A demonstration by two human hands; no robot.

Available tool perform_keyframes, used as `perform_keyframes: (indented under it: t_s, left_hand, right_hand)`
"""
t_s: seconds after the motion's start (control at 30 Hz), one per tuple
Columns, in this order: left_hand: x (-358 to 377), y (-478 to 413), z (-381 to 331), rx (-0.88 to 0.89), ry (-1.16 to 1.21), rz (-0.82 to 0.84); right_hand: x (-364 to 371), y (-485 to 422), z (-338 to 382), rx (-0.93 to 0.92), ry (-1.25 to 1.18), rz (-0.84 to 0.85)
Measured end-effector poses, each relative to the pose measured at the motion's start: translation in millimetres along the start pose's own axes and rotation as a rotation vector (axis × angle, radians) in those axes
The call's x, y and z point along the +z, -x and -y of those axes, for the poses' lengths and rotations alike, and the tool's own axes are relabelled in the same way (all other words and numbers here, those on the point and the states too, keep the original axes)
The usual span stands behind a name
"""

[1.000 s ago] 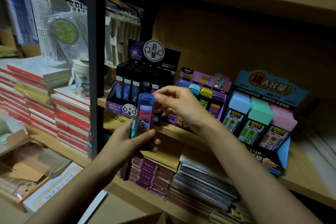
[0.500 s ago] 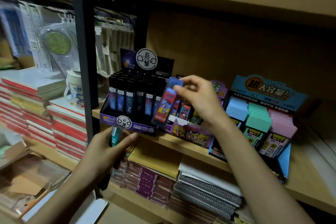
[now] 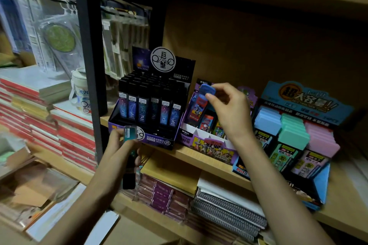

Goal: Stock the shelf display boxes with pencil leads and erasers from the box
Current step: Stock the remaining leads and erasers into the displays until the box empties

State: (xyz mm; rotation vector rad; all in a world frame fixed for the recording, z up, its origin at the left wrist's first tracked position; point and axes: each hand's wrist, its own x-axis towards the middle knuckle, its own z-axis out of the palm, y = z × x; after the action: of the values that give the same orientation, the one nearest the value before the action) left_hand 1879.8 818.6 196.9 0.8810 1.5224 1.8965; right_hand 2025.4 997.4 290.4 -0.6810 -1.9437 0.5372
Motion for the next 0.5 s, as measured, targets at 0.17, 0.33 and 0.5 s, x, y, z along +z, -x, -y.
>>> perform_keyframes:
  t_s: [0.17,0.33,0.5]
  left_hand:
    - [3,-3,4,-0.027,-0.035,-0.027]
    - [3,1,3,-0.020,-0.014,-0.006]
    - [3,3,3,-0.021,-0.014,-0.023]
  right_hand:
    - [13,1,-13,-0.091,0.323,0.053]
    - [22,7,-23,-0.091,0.544,0.054]
    - [23,11,-22,-0.160,0.599,0.033]
